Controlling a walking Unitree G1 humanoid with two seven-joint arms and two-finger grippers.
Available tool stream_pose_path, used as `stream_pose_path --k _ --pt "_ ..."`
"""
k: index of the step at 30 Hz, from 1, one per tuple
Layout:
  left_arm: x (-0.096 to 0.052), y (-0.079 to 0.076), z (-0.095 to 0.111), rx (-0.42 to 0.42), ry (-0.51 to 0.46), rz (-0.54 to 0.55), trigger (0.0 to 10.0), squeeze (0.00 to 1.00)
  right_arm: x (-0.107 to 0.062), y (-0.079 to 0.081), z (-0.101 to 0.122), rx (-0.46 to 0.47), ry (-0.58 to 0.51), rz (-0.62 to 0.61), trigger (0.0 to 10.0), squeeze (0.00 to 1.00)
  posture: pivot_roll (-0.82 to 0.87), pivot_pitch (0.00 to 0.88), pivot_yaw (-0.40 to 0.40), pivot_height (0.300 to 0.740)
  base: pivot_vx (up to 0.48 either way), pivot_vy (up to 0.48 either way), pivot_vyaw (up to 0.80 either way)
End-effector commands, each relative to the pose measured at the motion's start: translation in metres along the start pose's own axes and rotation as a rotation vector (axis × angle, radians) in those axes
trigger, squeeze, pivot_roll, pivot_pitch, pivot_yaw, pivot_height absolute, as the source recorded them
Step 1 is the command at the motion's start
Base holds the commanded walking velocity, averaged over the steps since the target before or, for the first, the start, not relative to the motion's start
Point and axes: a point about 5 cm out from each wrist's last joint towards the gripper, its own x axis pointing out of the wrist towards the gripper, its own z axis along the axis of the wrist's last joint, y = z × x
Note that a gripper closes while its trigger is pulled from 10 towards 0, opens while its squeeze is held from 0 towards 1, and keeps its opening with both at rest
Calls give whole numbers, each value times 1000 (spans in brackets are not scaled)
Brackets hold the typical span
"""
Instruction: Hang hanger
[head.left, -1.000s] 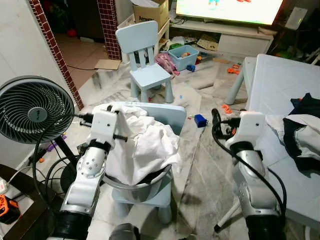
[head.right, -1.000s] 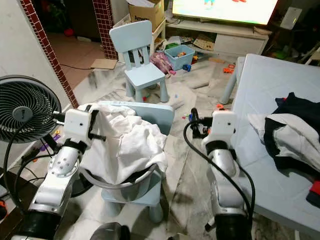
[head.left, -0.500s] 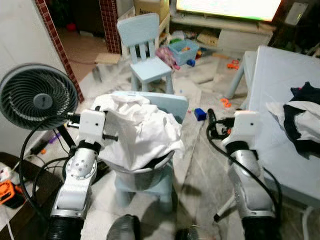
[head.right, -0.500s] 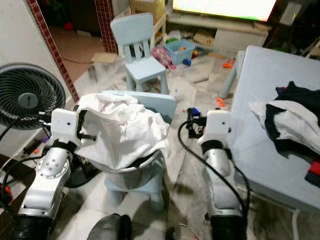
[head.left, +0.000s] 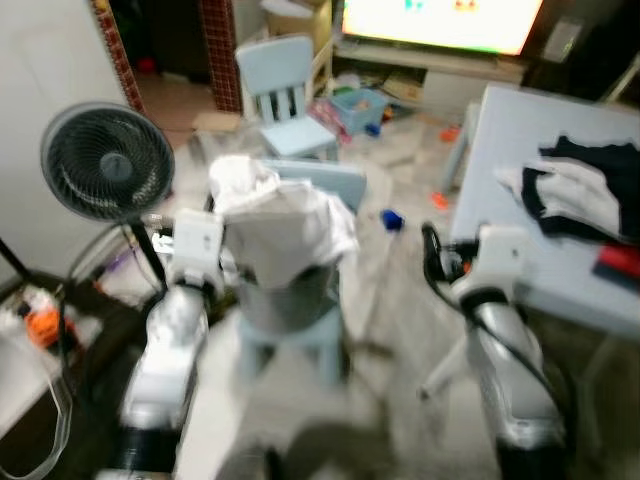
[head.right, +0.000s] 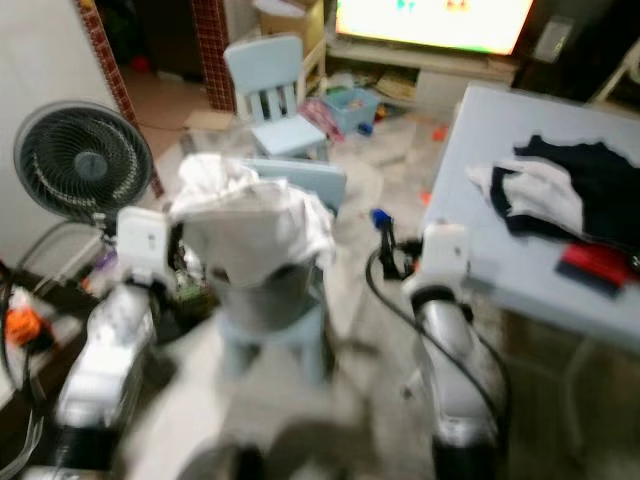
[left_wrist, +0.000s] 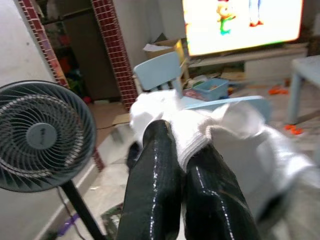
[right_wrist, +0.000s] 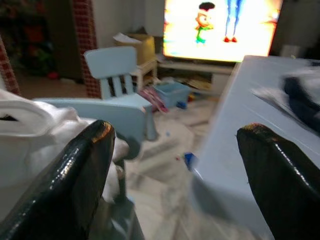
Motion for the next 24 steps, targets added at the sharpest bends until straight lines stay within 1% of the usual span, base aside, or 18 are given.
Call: stream_pose_path --k 1,7,10,11,12,13,15,16,18,20,22,23,24 --pt "5 4 9 5 -34 10 10000 0 4 1 7 14 -24 4 10000 0 -42 0 1 740 0 0 0" --pt "12 -2 15 -18 -56 3 10000 0 9 2 11 10 -43 7 10000 0 -46 0 -1 740 0 0 0" --pt "18 -9 22 -50 -72 -19 10000 0 11 2 12 17 -44 5 10000 0 -48 0 -1 740 0 0 0" --pt "20 -14 26 -64 -78 -39 10000 0 12 3 12 22 -43 4 10000 0 -49 0 0 740 0 0 0" --pt "20 -14 26 -64 -78 -39 10000 0 12 3 12 22 -43 4 10000 0 -49 0 0 740 0 0 0" --pt "22 -20 30 -92 -84 -69 10000 0 12 3 12 22 -43 3 10000 0 -48 0 0 740 0 0 0" --pt "23 -31 37 -129 -105 -139 10000 0 14 2 12 25 -42 -1 10000 0 -46 0 2 740 0 0 -800" --pt "22 -45 48 -150 -148 -221 10000 0 15 1 13 24 -42 -7 10000 0 -45 0 3 740 0 0 -800" --pt "21 -54 56 -159 -177 -277 10000 0 16 0 13 18 -47 -14 10000 0 -42 0 3 740 0 0 -800" --pt "20 -66 66 -168 -205 -353 10000 0 17 -1 13 15 -51 -19 10000 0 -40 0 2 740 0 0 -800" --pt "16 -81 78 -200 -237 -448 10000 0 19 -1 15 9 -56 -26 10000 0 -40 0 1 740 0 0 -800" --pt "15 -86 83 -210 -249 -479 10000 0 19 -2 15 6 -58 -30 10000 0 -40 0 1 740 0 0 -800" --pt "15 -86 83 -210 -249 -479 10000 0 19 -2 15 6 -58 -30 10000 0 -40 0 1 740 0 0 -800"
